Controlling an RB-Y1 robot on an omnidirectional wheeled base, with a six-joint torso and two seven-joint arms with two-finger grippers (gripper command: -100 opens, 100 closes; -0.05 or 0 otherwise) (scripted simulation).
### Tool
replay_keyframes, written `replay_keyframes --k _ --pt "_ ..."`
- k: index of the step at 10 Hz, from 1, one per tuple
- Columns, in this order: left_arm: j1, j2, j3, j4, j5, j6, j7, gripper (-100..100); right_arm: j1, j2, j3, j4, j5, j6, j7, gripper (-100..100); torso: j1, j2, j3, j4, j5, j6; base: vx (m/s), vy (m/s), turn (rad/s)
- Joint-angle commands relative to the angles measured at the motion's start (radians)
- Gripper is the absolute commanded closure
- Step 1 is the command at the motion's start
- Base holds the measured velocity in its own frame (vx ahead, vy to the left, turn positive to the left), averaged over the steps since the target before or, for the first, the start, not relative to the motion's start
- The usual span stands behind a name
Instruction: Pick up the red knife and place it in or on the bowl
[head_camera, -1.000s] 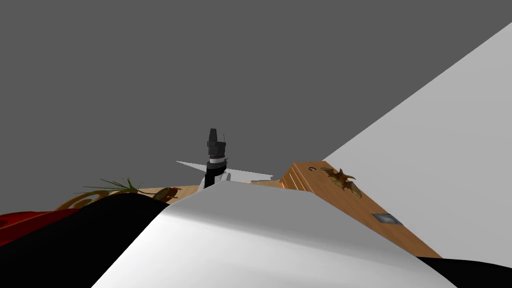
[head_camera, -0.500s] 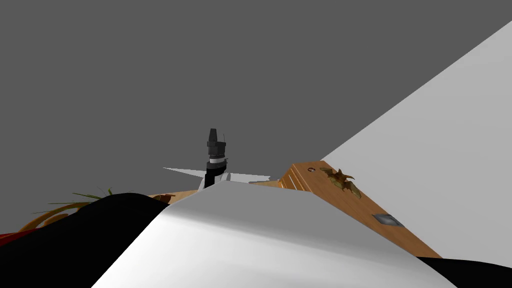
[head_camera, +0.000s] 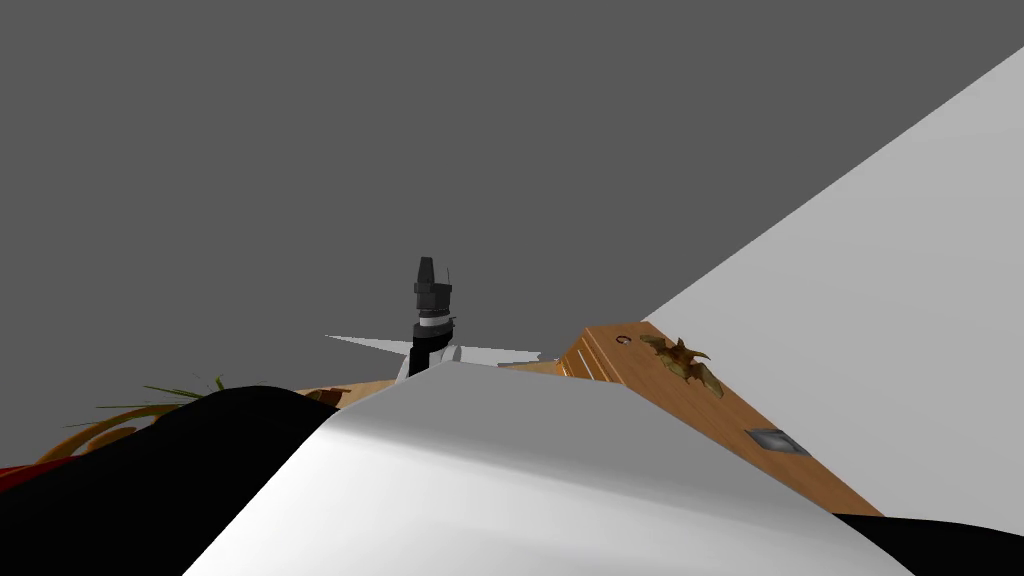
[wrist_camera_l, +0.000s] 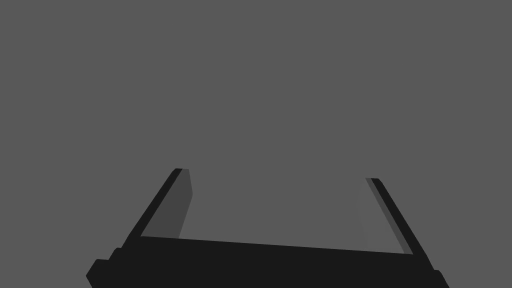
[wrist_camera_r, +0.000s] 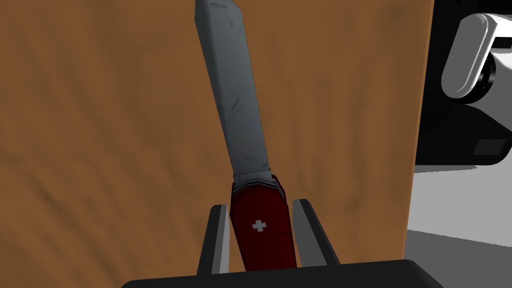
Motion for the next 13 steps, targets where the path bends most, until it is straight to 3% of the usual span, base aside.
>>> replay_keyframes --k 1,7,8,9,10,13 --pt "0.000 0.000 0.000 0.000 0.000 0.000 0.000 0 0.004 -0.021 0.007 -0.016 -0.012 0.003 -0.041 100 0.000 0.000 0.000 0.000 0.000 0.000 -0.111 0.002 0.214" --pt "0.000 0.000 0.000 0.000 0.000 0.000 0.000 0 0.015 -0.080 0.024 -0.055 -0.045 0.003 -0.152 100 0.001 0.006 0.003 0.001 0.000 0.000 -0.119 0.015 0.179" --pt "0.000 0.000 0.000 0.000 0.000 0.000 0.000 0 0.015 -0.072 0.022 -0.051 -0.040 0.004 -0.133 100 0.001 0.007 0.004 0.002 0.001 -0.001 -0.058 0.009 0.069" --pt "0.000 0.000 0.000 0.000 0.000 0.000 0.000 0 0.014 -0.074 0.021 -0.053 -0.041 0.004 -0.139 0 0.000 0.005 0.003 0.001 0.000 0.001 -0.007 0.001 -0.011" --pt "0.000 0.000 0.000 0.000 0.000 0.000 0.000 0 0.021 -0.104 0.024 -0.071 -0.054 0.011 -0.124 100 0.000 0.002 0.001 0.000 0.000 0.001 -0.061 0.007 0.006" --pt "0.000 0.000 0.000 0.000 0.000 0.000 0.000 0 0.036 -0.175 0.028 -0.112 -0.083 0.029 -0.095 100 0.001 0.010 0.005 0.002 0.001 0.001 -0.156 0.007 0.003"
